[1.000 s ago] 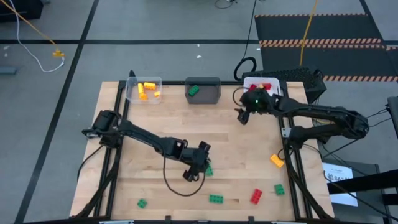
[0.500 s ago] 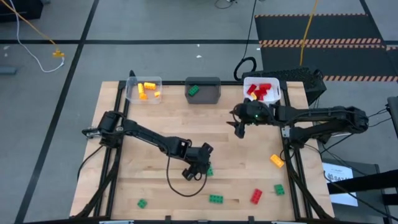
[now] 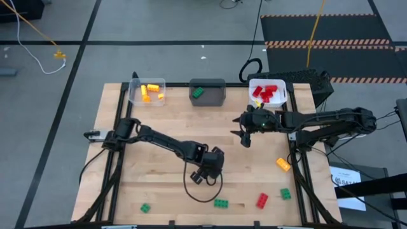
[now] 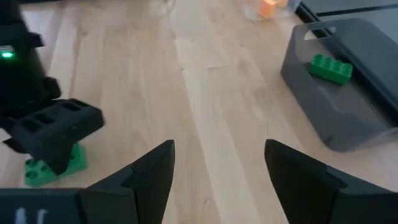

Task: Sort & place blocks by color
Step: Put the left 8 stud green game piece into the gray bin

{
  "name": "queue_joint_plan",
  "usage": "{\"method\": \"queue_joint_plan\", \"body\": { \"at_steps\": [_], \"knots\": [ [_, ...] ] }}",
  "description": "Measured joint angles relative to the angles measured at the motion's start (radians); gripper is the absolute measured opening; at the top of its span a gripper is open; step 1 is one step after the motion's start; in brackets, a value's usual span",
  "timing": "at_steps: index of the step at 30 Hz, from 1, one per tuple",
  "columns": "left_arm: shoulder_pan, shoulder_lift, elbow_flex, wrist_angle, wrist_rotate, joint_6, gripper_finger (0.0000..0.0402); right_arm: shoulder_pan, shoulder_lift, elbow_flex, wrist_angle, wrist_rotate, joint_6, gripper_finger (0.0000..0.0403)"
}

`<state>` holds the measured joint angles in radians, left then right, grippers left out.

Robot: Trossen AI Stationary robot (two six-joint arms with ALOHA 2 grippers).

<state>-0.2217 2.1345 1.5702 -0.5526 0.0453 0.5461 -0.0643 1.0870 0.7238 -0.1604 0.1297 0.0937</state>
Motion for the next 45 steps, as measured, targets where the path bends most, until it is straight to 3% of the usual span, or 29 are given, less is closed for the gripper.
{"method": "queue_joint_plan", "body": {
  "at_steps": [7,14,32,36,45],
  "knots": [
    [0.008,-0.006,0.100,-0.145,-0.015,0.002,0.0205,0.008,0.000,0.000,-0.011,0.000,-0.004,0.0242],
    [0.007,0.006,0.081,-0.220,0.009,-0.006,0.0204,0.008,0.000,0.000,-0.037,0.000,-0.004,0.0242],
    [0.004,0.091,0.075,-0.174,0.033,0.020,0.0202,0.008,0.000,0.000,-0.055,0.000,-0.001,0.0242],
    [0.002,0.085,0.078,-0.204,-0.016,0.011,0.0168,0.008,0.000,0.000,-0.056,0.000,0.000,0.0242],
    [0.037,0.068,0.077,-0.384,-0.088,-0.156,0.0021,0.017,0.000,0.000,-0.063,-0.002,0.026,0.0242]
  ]
}}
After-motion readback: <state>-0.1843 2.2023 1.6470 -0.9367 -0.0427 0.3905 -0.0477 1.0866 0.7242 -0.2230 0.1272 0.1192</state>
